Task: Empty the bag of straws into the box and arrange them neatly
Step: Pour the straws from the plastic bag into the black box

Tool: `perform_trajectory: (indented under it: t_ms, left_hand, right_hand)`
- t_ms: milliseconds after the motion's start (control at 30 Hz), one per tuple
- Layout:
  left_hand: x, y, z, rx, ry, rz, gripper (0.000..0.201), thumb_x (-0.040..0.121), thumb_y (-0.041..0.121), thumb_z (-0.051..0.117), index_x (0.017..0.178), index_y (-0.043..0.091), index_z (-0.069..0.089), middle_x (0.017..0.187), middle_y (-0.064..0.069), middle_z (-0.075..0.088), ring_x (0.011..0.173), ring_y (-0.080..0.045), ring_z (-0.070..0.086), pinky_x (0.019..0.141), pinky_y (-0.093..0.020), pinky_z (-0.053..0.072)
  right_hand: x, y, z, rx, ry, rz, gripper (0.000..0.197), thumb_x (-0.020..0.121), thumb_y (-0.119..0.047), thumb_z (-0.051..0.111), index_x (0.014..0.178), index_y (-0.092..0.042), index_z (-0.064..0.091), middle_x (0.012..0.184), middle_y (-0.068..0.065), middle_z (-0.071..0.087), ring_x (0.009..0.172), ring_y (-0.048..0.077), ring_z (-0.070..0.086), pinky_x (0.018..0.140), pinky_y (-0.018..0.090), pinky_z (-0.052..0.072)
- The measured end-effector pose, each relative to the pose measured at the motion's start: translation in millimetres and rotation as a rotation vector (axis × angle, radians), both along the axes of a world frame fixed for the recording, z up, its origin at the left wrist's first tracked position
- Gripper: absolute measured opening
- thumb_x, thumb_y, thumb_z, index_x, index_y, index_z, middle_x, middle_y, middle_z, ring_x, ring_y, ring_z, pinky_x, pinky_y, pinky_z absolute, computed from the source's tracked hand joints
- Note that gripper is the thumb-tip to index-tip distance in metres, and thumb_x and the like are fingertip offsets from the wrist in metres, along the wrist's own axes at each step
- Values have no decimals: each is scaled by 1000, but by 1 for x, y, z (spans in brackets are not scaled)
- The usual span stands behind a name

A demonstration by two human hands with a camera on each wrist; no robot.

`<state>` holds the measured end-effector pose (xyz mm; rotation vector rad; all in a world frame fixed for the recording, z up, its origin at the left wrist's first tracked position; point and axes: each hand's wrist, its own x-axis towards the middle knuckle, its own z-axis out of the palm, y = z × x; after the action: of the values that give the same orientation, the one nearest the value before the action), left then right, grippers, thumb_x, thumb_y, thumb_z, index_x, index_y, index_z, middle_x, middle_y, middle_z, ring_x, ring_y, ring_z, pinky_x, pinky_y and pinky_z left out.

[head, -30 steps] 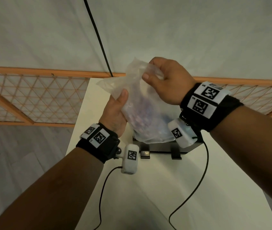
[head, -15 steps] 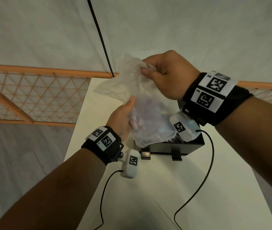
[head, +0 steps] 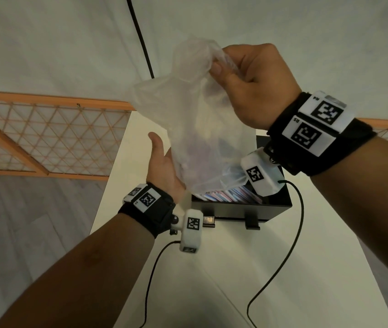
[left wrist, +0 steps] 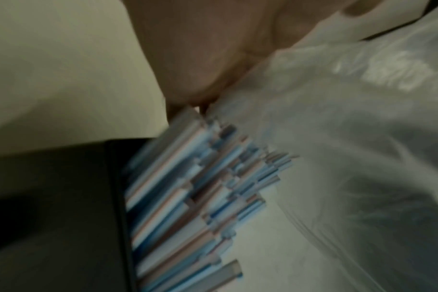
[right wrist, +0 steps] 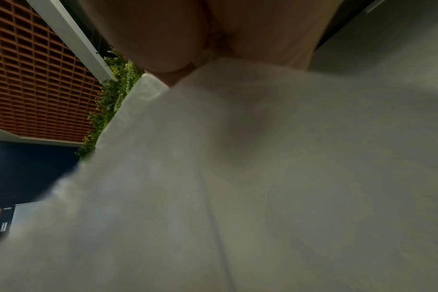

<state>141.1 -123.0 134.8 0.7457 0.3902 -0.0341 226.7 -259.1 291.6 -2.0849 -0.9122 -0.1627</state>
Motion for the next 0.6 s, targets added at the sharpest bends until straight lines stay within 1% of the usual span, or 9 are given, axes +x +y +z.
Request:
perform_trajectory:
  t_ms: [100, 167, 267, 400, 433, 500, 533, 567, 600]
  left_hand:
    - [3, -2, -1, 118, 61, 10, 88, 96, 79, 10, 143, 24, 60, 129, -6, 74, 120, -26, 70, 88, -42, 59]
    - [3, -4, -1, 194, 90, 22, 84, 100, 75, 8, 137, 25, 64, 124, -4, 76, 116, -23, 72, 93, -40, 57]
    - [3, 1, -4, 256, 106, 65, 81, 100, 75, 12, 148, 27, 55, 138, -4, 69, 131, -27, 62, 111, -45, 47]
    - [2, 12, -4, 327, 137, 96, 78, 100, 75, 14, 147, 29, 56, 141, -1, 67, 131, -23, 61, 108, -40, 46]
    - [2, 16, -4, 336, 141, 101, 79, 100, 76, 14, 146, 27, 57, 143, -2, 65, 132, -23, 59, 112, -41, 43]
    - [3, 24, -4, 355, 144, 109, 82, 100, 76, 16, 150, 23, 53, 153, -6, 56, 142, -25, 49, 125, -49, 27]
    - [5, 28, -4, 372, 141, 114, 82, 99, 76, 19, 152, 22, 50, 156, -6, 53, 146, -26, 45, 127, -52, 24]
    - [6, 29, -4, 382, 138, 114, 80, 100, 75, 22, 152, 21, 50, 154, -4, 54, 144, -25, 48, 123, -51, 30]
    - [7, 29, -4, 380, 141, 105, 76, 101, 73, 24, 149, 20, 53, 146, -2, 61, 135, -23, 57, 114, -47, 41]
  right_hand:
    - [-2, -1, 6, 28, -64, -8, 32, 100, -28, 53, 73, -13, 62, 63, 4, 56, 52, 8, 44, 54, 19, 34]
    - [-2, -2, 13, 65, -109, -18, 35, 100, -29, 52, 77, -6, 65, 72, 16, 64, 57, 22, 54, 53, 27, 40]
    - [-4, -8, 26, 141, -211, -20, 39, 102, -27, 50, 85, 4, 66, 78, 24, 68, 65, 34, 63, 56, 40, 48]
    - [-4, -19, 41, 148, -335, -106, 42, 103, -29, 44, 98, 4, 67, 89, 19, 72, 78, 26, 68, 69, 38, 52]
    - [-3, -22, 43, 134, -344, -136, 45, 103, -33, 42, 98, 5, 67, 90, 22, 71, 80, 29, 67, 71, 42, 51]
    - [-2, -24, 45, 95, -355, -178, 51, 102, -38, 39, 97, 4, 66, 90, 26, 68, 81, 34, 65, 72, 46, 49]
    - [-3, -24, 46, 82, -353, -181, 51, 102, -39, 39, 97, 3, 67, 91, 25, 69, 81, 34, 65, 73, 46, 48]
    - [-2, -23, 45, 79, -350, -168, 49, 102, -39, 39, 98, 1, 68, 91, 23, 70, 81, 32, 66, 73, 44, 49]
    - [-2, -22, 45, 85, -344, -153, 47, 102, -37, 40, 99, 0, 68, 91, 19, 71, 81, 29, 67, 73, 42, 50]
